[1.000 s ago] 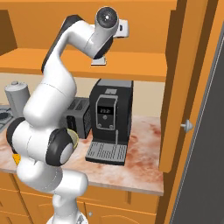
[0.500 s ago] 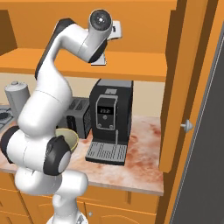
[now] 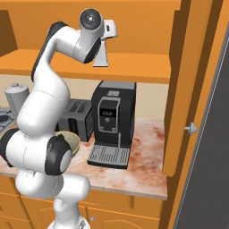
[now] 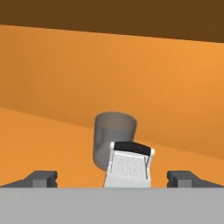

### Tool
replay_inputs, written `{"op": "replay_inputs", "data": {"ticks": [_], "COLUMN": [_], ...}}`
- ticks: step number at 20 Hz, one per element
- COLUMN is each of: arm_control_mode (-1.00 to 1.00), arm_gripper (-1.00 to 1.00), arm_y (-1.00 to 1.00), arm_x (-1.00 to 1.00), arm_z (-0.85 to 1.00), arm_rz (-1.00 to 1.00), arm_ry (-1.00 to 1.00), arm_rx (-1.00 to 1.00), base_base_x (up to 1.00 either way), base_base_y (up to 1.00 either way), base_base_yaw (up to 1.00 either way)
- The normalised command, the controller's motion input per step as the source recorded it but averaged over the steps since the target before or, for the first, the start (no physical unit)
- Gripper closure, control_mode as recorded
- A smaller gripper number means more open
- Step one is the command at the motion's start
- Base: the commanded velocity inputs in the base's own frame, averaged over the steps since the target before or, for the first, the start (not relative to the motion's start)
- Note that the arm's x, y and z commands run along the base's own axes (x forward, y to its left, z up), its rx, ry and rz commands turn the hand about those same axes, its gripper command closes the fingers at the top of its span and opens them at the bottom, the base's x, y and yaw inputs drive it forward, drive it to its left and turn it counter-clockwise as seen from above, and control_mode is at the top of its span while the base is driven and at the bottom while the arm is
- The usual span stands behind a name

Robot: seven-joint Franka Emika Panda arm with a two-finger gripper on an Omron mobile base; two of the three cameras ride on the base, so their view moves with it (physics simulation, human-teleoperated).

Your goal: Pick the cheese from the fridge and the cheese grater from the cabinet and place them next to the salad bowl.

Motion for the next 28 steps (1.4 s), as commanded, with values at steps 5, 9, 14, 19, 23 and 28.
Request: {"op": "replay_inputs", "data": {"ticks": [5,9,14,19,23,28], "arm_control_mode": [-1.0,-1.0,-1.0,-1.0,-1.0,-1.0], "arm_gripper": [-1.0,-1.0,-1.0,-1.0,-1.0,-1.0], "arm_y": [0.0,0.0,0.0,0.0,0.0,0.0], "arm_x": [0.28,0.13,0.0,-0.01,-0.08,-0.01], "arm_z": [0.0,0.12,0.02,-0.01,-0.08,-0.1], "arm_rz": [-0.12,-0.11,-0.05,-0.03,-0.01,0.0], "arm_ry": [0.03,0.08,0.01,0.0,0.0,0.0], "arm_rx": [0.0,0.0,0.0,0.0,0.0,0.0], "base_base_x": [0.0,0.0,0.0,0.0,0.0,0.0], "base_base_y": [0.0,0.0,0.0,0.0,0.0,0.0], "base_base_yaw": [0.0,0.0,0.0,0.0,0.0,0.0]}}
